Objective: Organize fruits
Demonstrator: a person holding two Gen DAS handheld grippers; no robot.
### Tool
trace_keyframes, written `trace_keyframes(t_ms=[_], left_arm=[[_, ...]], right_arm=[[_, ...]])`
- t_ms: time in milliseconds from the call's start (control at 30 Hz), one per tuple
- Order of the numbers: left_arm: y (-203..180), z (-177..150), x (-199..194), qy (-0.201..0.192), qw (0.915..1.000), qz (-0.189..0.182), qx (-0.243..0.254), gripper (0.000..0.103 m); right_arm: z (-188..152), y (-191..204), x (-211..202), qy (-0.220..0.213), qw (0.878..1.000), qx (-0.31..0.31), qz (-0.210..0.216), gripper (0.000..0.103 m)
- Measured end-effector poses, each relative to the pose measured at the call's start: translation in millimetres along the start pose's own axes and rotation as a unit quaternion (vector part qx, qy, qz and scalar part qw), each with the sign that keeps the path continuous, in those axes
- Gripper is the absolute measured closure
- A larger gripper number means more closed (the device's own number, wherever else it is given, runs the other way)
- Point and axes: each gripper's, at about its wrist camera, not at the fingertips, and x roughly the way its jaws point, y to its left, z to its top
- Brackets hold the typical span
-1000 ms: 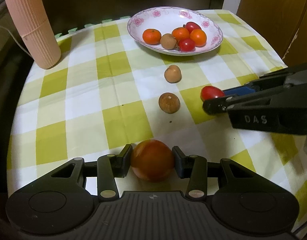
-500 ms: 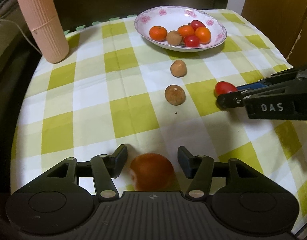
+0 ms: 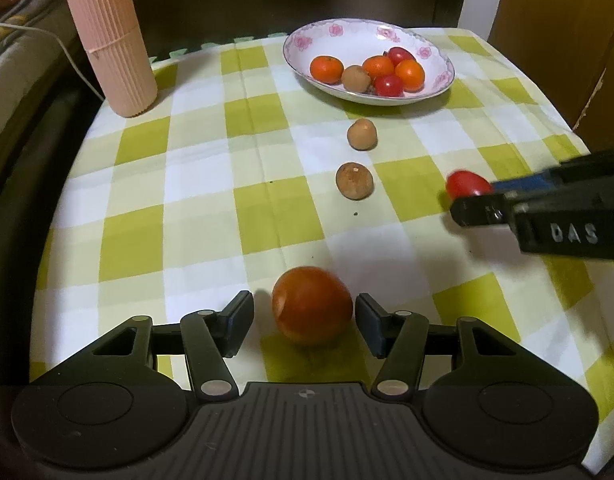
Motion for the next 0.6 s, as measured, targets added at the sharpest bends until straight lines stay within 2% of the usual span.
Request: trace_keyframes(t_ms=[167,300,600], left_arm=[[0.3,-3.7,6.3,0.01,0.9999,0.002,-0.001,0.042],[0.8,-3.5,6.0,0.006,1.0,0.001,-0.007,0.052],[2.5,0.3,-0.1,-0.004,0.9998,-0.003,-0.018,0.053]], right_arm=[[-7.3,2.1,-3.3,0.007,1.0,0.005,0.0,0.079],[-8.1,3.8,-2.7,0.009,1.0,0.005,0.002,0.079],[-6.7,6.5,0.0,0.009,1.0,0.003,0.004,0.079]])
